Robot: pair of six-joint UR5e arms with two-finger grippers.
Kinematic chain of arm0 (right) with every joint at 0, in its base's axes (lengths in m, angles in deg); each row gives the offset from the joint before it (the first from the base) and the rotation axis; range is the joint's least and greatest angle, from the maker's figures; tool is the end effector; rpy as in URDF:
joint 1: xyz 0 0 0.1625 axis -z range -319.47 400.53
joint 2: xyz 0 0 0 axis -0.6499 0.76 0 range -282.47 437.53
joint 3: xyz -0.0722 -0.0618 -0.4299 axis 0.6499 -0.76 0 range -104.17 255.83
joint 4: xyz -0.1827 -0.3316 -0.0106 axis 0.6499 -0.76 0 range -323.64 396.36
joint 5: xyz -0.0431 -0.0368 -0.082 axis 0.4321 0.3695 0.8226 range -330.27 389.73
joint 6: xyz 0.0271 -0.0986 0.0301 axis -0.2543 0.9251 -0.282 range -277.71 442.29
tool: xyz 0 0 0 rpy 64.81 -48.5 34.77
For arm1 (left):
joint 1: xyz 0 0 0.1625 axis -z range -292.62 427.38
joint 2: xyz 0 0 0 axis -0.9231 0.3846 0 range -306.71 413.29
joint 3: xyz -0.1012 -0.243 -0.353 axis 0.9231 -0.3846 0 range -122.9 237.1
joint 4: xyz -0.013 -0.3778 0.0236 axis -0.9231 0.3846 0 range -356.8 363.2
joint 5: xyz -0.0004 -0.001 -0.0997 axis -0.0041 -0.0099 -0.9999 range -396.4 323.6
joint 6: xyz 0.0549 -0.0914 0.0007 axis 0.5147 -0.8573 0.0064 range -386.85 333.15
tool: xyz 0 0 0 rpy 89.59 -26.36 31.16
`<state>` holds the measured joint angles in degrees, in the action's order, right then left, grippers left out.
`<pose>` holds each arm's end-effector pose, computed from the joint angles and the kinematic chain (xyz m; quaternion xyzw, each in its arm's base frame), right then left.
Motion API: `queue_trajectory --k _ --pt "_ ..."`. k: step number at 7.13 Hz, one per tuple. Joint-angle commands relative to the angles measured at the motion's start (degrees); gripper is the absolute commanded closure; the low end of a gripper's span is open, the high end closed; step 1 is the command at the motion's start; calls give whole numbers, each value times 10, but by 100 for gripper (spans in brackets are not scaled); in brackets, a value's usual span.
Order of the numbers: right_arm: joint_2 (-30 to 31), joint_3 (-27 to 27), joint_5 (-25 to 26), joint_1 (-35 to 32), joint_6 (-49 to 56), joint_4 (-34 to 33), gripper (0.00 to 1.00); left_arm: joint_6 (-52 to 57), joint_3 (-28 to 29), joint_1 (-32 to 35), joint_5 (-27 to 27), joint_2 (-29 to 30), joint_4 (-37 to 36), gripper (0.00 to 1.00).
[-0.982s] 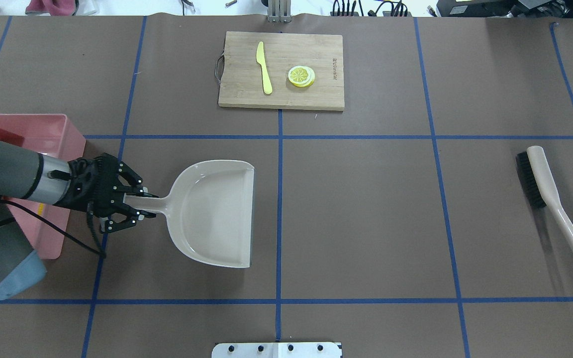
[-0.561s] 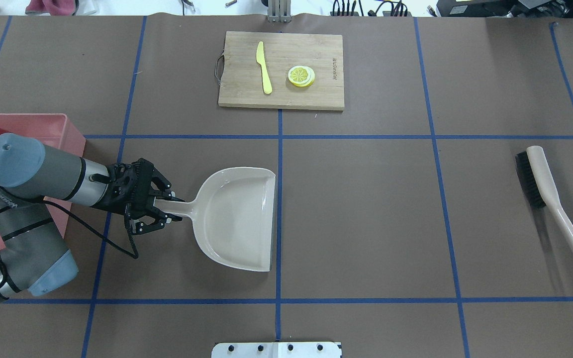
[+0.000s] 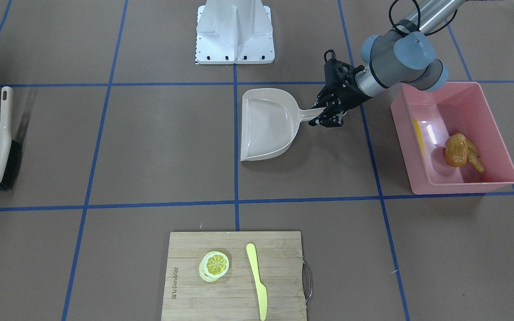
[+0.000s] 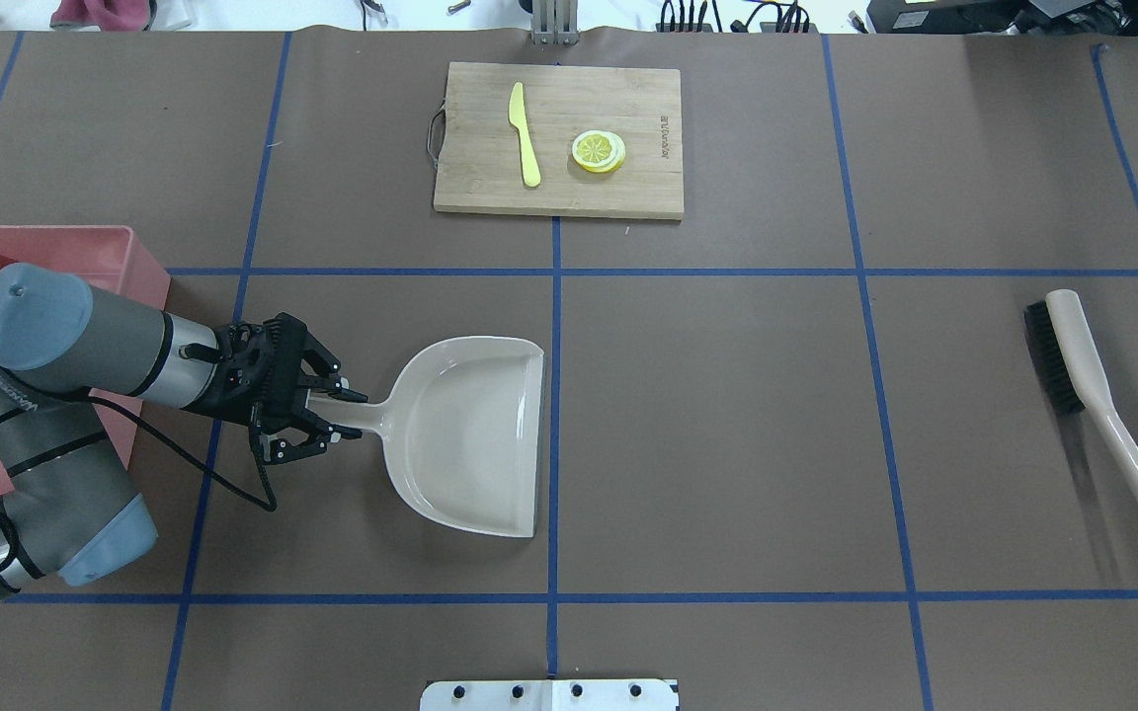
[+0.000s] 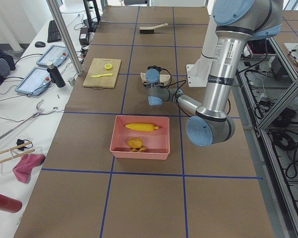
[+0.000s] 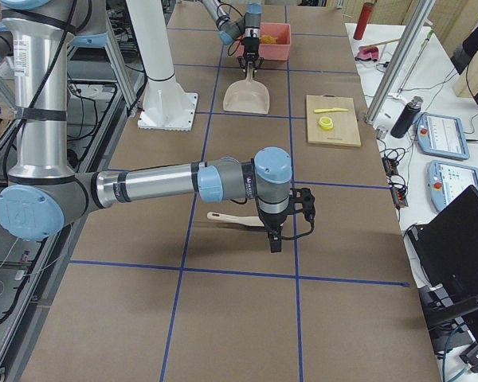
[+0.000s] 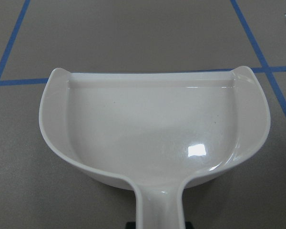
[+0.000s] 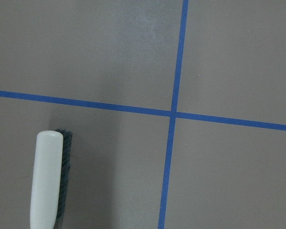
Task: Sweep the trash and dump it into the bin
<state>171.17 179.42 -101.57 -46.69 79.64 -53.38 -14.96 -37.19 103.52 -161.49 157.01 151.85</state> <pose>0.0418 -0.4361 0.6017 0.0666 -0.3548 -0.0325 0.9320 0.4013 -0.3822 0.4037 0.4675 0.4325 0.5630 0.5267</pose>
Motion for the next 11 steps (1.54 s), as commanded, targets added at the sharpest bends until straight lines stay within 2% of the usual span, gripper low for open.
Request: queue_trajectory --k 1,2,3,5,8,9,10,11 --pt "0 -1 0 1 0 0 0 0 0 2 -2 -2 1 31" --pt "0 -1 0 1 0 0 0 0 0 8 -4 -1 1 14" --pt "0 -1 0 1 -1 0 0 0 -4 16 -5 0 4 2" --pt "0 -1 1 1 -1 0 0 -2 -19 45 -5 -7 8 2" --pt "0 -1 7 1 -1 -1 0 -2 -62 133 -27 -89 -19 2" --pt "0 -1 9 1 -1 -2 0 -2 -77 192 -66 -114 -88 2" --pt "0 -1 13 1 -1 -2 0 -3 -120 250 -101 -158 -191 2" --pt "0 -1 21 1 -1 -2 0 -13 -133 323 -111 -204 -258 2"
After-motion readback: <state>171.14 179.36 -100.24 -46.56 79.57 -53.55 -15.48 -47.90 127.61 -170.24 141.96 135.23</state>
